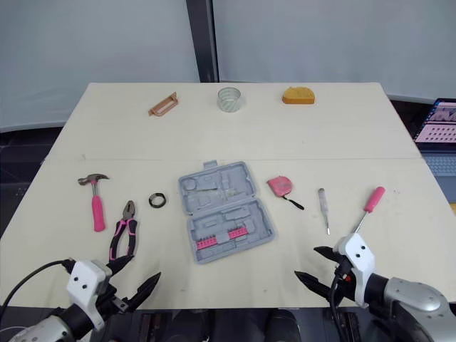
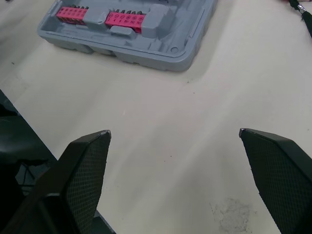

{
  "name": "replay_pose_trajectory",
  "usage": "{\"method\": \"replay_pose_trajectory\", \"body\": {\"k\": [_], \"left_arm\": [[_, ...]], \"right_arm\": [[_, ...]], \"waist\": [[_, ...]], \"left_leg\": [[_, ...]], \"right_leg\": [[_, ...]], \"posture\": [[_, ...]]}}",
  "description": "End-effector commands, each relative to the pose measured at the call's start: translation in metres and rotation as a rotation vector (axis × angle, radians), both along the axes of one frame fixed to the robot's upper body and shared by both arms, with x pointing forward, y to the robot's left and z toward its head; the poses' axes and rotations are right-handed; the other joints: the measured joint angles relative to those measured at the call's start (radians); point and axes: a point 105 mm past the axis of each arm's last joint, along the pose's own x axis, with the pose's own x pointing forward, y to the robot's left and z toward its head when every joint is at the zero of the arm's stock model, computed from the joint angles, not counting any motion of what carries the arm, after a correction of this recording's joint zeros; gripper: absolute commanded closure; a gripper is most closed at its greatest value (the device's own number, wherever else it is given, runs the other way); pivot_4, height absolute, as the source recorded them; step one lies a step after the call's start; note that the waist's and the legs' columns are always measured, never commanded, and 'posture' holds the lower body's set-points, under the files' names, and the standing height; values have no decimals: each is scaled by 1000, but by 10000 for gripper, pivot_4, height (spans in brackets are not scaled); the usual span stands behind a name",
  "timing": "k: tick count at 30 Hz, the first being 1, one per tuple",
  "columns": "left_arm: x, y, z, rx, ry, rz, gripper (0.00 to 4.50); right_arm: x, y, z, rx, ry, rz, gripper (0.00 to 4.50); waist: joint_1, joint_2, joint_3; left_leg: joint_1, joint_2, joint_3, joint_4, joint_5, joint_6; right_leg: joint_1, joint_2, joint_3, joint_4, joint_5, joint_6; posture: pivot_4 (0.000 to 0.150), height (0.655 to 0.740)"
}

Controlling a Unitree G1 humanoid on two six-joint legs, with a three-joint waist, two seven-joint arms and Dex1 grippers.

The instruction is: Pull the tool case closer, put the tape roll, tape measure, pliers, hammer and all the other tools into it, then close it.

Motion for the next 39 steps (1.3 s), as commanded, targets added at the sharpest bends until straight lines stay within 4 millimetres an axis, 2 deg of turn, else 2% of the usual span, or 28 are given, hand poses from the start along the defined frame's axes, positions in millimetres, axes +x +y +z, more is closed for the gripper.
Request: {"method": "replay_pose_trajectory", "body": {"k": [1, 9, 28, 33, 35, 36, 38, 39], "left_arm": [[1, -2, 6, 1, -17, -3, 1015], [2, -2, 6, -21, -19, -10, 1015], [-4, 2, -8, -29, 17, -28, 1015], [10, -4, 10, -85, -27, -112, 1015], [20, -5, 19, -99, -50, -151, 6576], [29, -3, 23, -95, -61, -143, 9883], [41, 0, 28, -82, -63, -140, 19673], [46, 1, 29, -73, -60, -150, 24554]], "right_arm": [[-1, 5, 4, 12, -12, 24, 0], [1, 6, 4, 16, -16, 19, 0], [3, 6, 6, 14, -12, 16, 0], [14, 9, 17, 16, -54, 25, 0], [20, 11, 23, 21, -78, 32, 0], [25, 13, 28, 24, -93, 36, 2594], [33, 16, 33, 15, -111, 54, 8782], [37, 17, 35, 8, -118, 60, 13228]], "waist": [[0, 0, 0], [0, 0, 0], [0, 0, 0], [-1, 0, 0], [-1, 0, 0], [-1, 1, -1], [-2, 1, -1], [-2, 1, -1]], "left_leg": [[0, 0, 0, 0, 0, 0], [0, 0, 0, 0, 0, 0], [0, 0, 0, 0, 0, 0], [0, 0, 0, 1, 0, 0], [0, 0, 0, 1, 0, 0], [0, 0, 0, 1, 0, 0], [0, 0, 0, 1, 0, 0], [0, 0, 0, 2, 0, 0]], "right_leg": [[0, 0, 0, 0, 0, 0], [0, 0, 0, 0, 0, 0], [0, 0, 0, 1, 0, 0], [0, 0, 0, 2, 0, 0], [0, 0, 0, 3, 0, 0], [0, 0, 0, 4, 0, 0], [0, 0, 0, 5, 0, 0], [0, 0, 0, 6, 0, 0]], "posture": [[1500, 7400], [1500, 7400], [1500, 7400], [1500, 7400], [1500, 7400], [1500, 7400], [1500, 7400], [1500, 7400]]}}
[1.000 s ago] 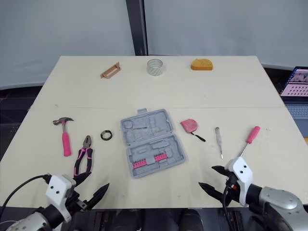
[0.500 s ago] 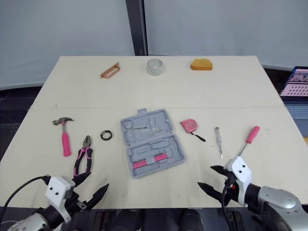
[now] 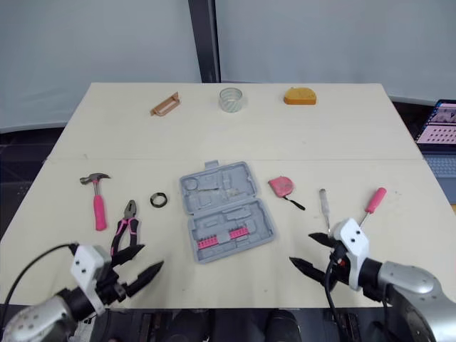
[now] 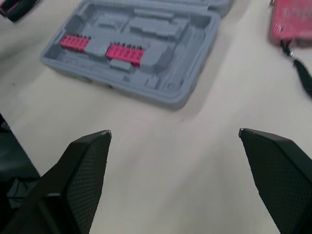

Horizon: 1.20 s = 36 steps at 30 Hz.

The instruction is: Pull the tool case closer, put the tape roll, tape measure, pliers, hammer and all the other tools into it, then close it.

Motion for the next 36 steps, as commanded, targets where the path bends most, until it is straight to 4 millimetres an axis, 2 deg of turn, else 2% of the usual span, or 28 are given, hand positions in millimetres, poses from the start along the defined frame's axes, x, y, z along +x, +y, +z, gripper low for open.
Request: {"method": "replay_pose_trajectory", "body": {"k": [1, 4, 6, 10, 14, 18, 24, 31, 36], "left_arm": [[11, 4, 5, 7, 19, -7, 30642], [24, 4, 6, 9, 33, -18, 45000], [35, 5, 8, 6, 33, -19, 45000], [55, 4, 9, 5, 46, -21, 45000], [73, 7, 7, 3, 89, -13, 45000], [85, 9, -2, 31, 156, -12, 45000], [95, 4, -15, 74, 218, -44, 45000], [106, -3, -25, 105, 234, -77, 45000], [107, -5, -30, 117, 243, -96, 45000]], "right_arm": [[10, 5, 9, -18, -28, 24, 18759], [26, 6, 9, -45, -32, 21, 34509], [39, 8, 9, -60, -37, 24, 44690], [65, 12, 6, -103, -45, 18, 44690], [91, 14, -5, -140, 3, -12, 44690], [112, 22, -11, -151, 30, -17, 44690], [130, 38, -14, -143, 32, 10, 44690], [143, 53, -18, -142, 27, 31, 44690], [149, 59, -20, -142, 20, 43, 44690]], "waist": [[-2, 0, 0], [-12, 0, 0], [-17, 0, 0], [-26, 0, 0], [-28, 0, 0], [-31, 0, 0], [-38, 0, 0], [-51, 0, 0], [-59, 0, 0]], "left_leg": [[0, 0, 0, 0, 0, 0], [0, 0, 0, -1, 0, 0], [0, 0, 0, 0, 0, 0], [0, 0, 0, 1, 0, 0], [0, 0, 0, 1, 0, 0], [0, 0, 0, 1, 0, -1], [-2, 0, 1, 0, 1, -1], [-2, 0, 1, 0, 1, -2], [-2, 0, 1, -1, 1, -2]], "right_leg": [[0, 0, 0, 0, 0, 0], [0, 0, 0, 0, 0, 0], [0, 0, 0, 1, 0, 0], [0, 0, 0, 2, 0, 0], [-1, 0, 0, 1, 0, 0], [-1, 0, 0, 2, 0, 0], [-3, 0, 0, 2, 0, 0], [-4, 0, 0, 3, 0, 1], [-5, 0, 0, 4, 0, 1]], "posture": [[1500, 7400], [1500, 7400], [1500, 7400], [1500, 7400], [1500, 7400], [1500, 7400], [1500, 7400], [1500, 7400], [1500, 7400]]}}
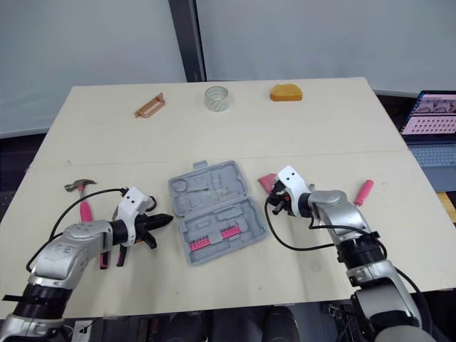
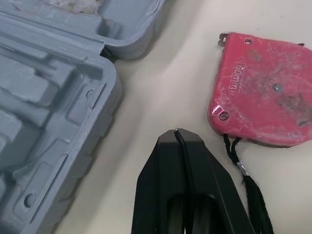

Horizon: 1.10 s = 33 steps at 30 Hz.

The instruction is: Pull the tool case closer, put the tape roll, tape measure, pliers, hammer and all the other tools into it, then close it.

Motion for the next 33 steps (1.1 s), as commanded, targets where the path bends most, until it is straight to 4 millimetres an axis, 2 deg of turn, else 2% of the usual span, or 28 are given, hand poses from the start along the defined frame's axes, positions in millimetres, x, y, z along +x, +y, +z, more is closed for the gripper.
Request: {"method": "replay_pose_trajectory", "body": {"k": [1, 10, 23, 33], "left_arm": [[1, 0, -1, 7, -8, -17, 45000], [1, -8, -8, 15, 6, -44, 45000], [7, -19, -10, 7, -7, -85, 45000], [10, -27, -14, -6, -8, -124, 45000]], "right_arm": [[5, 4, 10, 9, -43, 26, 44690], [13, 19, 11, 19, -56, 54, 44690], [15, 53, 14, 55, -68, 139, 44690], [14, 62, 12, 55, -62, 176, 44690]], "waist": [[-3, 0, 0], [-19, 0, 0], [-19, 0, 0], [-19, 0, 0]], "left_leg": [[0, 0, 0, 0, 0, 0], [-1, 0, 2, 0, 0, 0], [-1, 0, 4, 1, 0, 0], [0, 0, 3, 1, 0, 0]], "right_leg": [[0, 0, 0, 0, 0, 0], [-6, -1, 0, 7, 0, 0], [-9, -1, 0, 11, 0, 0], [-9, -2, 0, 13, 0, 0]], "posture": [[1500, 7400], [1500, 7400], [1500, 7400], [1500, 7400]]}}
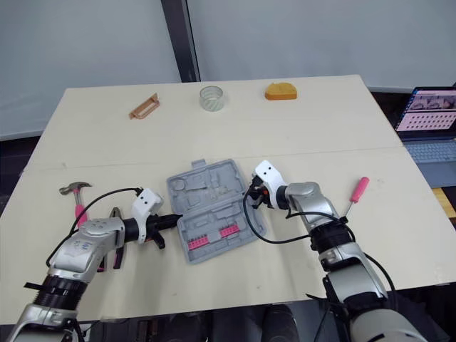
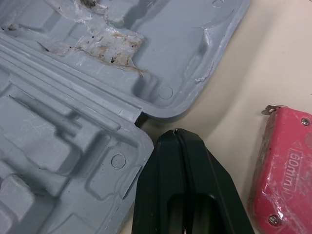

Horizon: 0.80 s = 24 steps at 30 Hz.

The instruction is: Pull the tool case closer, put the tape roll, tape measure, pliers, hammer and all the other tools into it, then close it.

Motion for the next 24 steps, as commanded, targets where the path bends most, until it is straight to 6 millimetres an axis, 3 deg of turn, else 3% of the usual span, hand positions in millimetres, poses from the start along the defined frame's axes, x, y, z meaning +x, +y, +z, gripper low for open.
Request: {"method": "replay_pose_trajectory", "body": {"k": [1, 12, 24], "left_arm": [[-2, -12, -2, -8, 5, -44, 45000], [-24, -12, -10, -16, 46, -56, 45000], [-49, -25, -15, -29, 104, -111, 45000]], "right_arm": [[-4, 15, 9, 35, -17, 72, 44690], [-19, 13, 2, 27, 11, 109, 44690], [-58, 1, -1, 7, 46, 137, 44690]], "waist": [[0, 0, 0], [-4, 0, 0], [1, 0, 0]], "left_leg": [[0, 0, 0, 0, 0, 0], [1, 0, 0, -2, 0, 0], [1, 0, 1, -1, 0, 0]], "right_leg": [[0, 0, 0, 0, 0, 0], [-1, 0, 0, 0, 0, 0], [0, 0, 1, 0, 0, 0]], "posture": [[1500, 7400], [1500, 7400], [1500, 7400]]}}
